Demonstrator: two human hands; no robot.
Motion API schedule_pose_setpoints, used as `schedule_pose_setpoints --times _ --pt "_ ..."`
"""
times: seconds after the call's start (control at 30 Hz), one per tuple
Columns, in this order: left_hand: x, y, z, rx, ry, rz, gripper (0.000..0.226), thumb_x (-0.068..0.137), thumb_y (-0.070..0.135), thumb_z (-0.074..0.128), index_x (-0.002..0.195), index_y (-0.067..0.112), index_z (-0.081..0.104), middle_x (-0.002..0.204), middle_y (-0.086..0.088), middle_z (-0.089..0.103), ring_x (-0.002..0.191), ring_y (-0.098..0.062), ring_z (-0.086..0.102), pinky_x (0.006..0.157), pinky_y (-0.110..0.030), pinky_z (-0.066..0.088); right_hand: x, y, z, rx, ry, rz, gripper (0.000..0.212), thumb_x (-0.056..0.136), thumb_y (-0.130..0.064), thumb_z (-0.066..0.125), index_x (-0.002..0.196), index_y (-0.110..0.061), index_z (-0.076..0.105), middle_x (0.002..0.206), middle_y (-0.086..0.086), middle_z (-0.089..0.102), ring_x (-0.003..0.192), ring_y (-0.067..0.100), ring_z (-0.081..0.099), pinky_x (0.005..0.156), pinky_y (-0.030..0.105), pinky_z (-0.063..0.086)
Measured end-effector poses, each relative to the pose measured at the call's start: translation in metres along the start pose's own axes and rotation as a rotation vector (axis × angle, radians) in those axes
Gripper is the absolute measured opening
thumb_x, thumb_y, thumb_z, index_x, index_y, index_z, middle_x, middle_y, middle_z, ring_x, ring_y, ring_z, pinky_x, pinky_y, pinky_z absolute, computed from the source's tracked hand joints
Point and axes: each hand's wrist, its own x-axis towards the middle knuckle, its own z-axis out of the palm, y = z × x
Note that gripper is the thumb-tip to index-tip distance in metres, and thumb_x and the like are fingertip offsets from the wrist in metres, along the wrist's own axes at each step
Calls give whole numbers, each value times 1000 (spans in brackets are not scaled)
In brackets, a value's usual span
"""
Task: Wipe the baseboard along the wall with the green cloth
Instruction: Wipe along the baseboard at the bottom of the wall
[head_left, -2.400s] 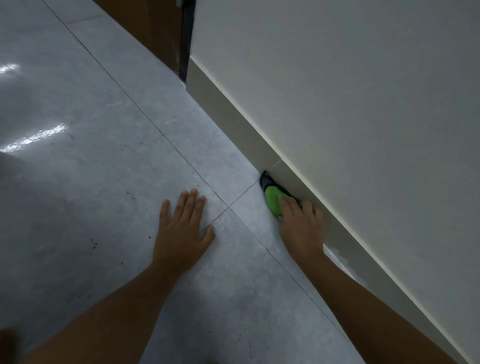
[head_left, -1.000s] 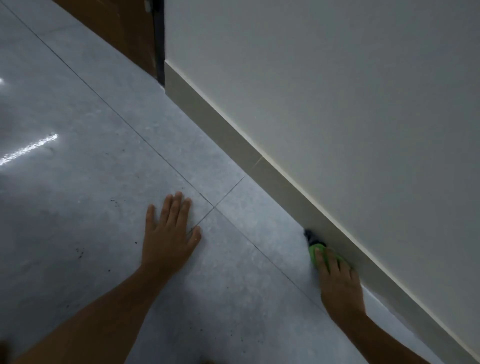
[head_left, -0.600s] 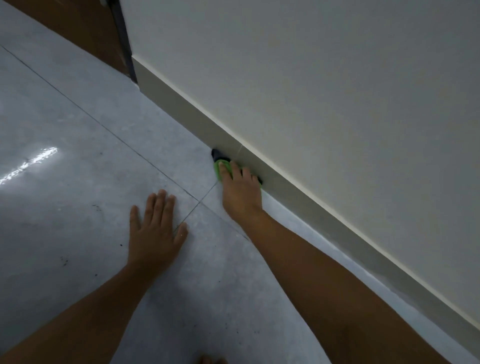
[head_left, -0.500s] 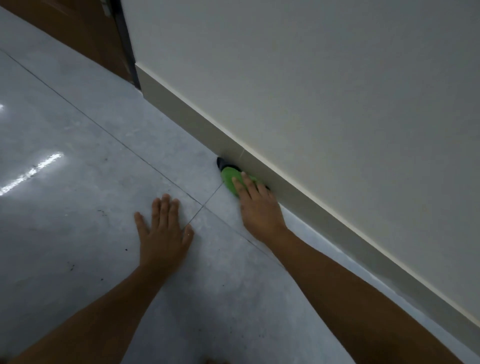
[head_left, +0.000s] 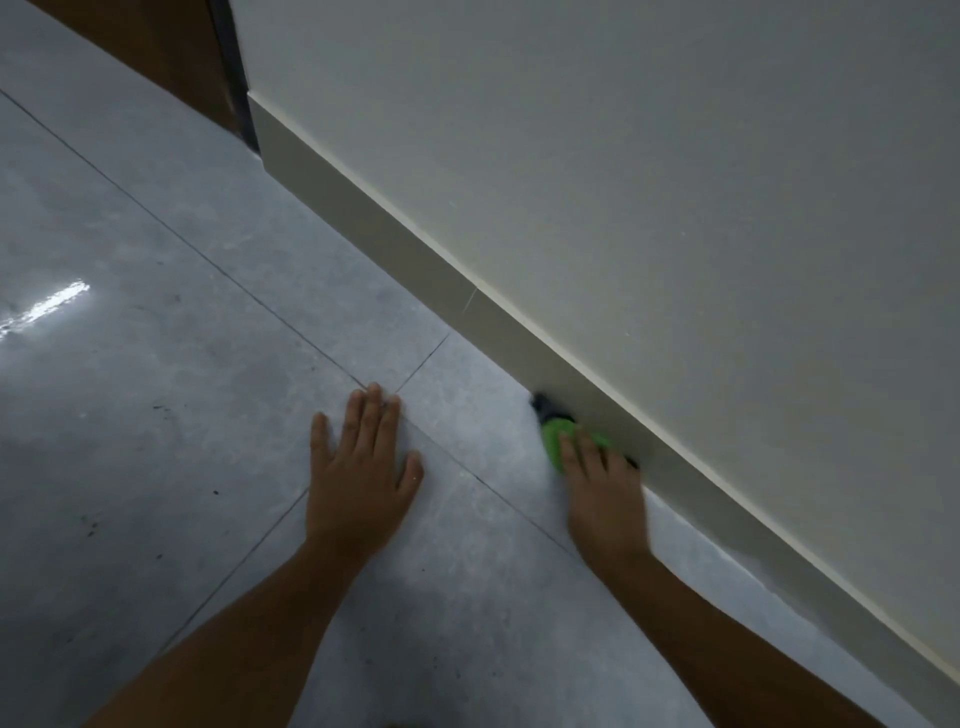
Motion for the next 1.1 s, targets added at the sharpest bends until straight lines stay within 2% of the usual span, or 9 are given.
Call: schedule_pose_setpoints --times 0.07,0.17,0.23,0.37,0.53,0.67,0.8,0.97,1.1 --pt "-1 -1 -1 4 -4 2 69 95 50 22 149 7 20 157 -13 17 146 -26 12 115 -54 5 41 -41 -11 33 28 -17 56 73 -3 58 129 -8 53 126 16 59 93 34 60 73 41 48" --pt "-1 -2 -2 5 -2 4 69 95 51 22 150 9 20 157 -12 16 146 -24 9 116 -51 2 90 -94 -43 23 45 -37 52 81 -10 39 131 -14 52 132 10 56 103 30 57 79 40 47" --pt "0 -3 -2 -10 -8 4 70 95 52 21 150 10 19 158 -11 15 146 -23 7 116 -49 -1 106 -104 -52 31 -3 -79 54 86 -10 34 140 -14 40 143 10 45 116 31 48 88 42 42" --pt "0 -6 -4 -44 1 7 70 94 53 22 150 10 21 157 -10 17 146 -22 9 116 -46 -2 68 -60 -31 -5 42 -105 61 78 -7 34 138 -17 44 137 9 52 99 31 56 78 39 46" --pt "1 -6 -3 -38 15 8 69 92 50 27 147 7 30 155 -13 26 145 -24 18 115 -49 4 -60 53 13 -85 -111 55 58 81 -6 27 139 -10 35 130 19 55 90 37 57 74 44 48" --pt "0 -4 -2 -35 2 -1 70 93 50 25 147 6 29 156 -13 25 145 -24 16 115 -52 6 -89 73 23 -126 -131 176 58 78 -2 26 133 -2 42 120 24 59 85 39 56 70 47 49" --pt "0 -4 -2 -45 0 -4 70 93 50 24 147 6 28 155 -13 24 145 -25 16 115 -54 9 -42 37 17 -93 15 80 56 77 5 49 132 -3 45 121 23 58 94 38 57 77 46 49" --pt "1 -4 -2 -39 14 1 69 93 49 26 148 7 27 156 -12 23 145 -24 14 116 -53 6 52 -55 -16 21 113 5 55 70 -6 63 125 -8 56 117 17 61 91 34 59 72 41 48" --pt "0 -4 -4 -43 15 3 62 96 42 23 147 7 28 155 -13 24 145 -24 15 116 -54 7 105 -98 -36 168 112 -93 58 82 -11 55 138 -13 43 135 14 49 106 34 49 84 43 43"
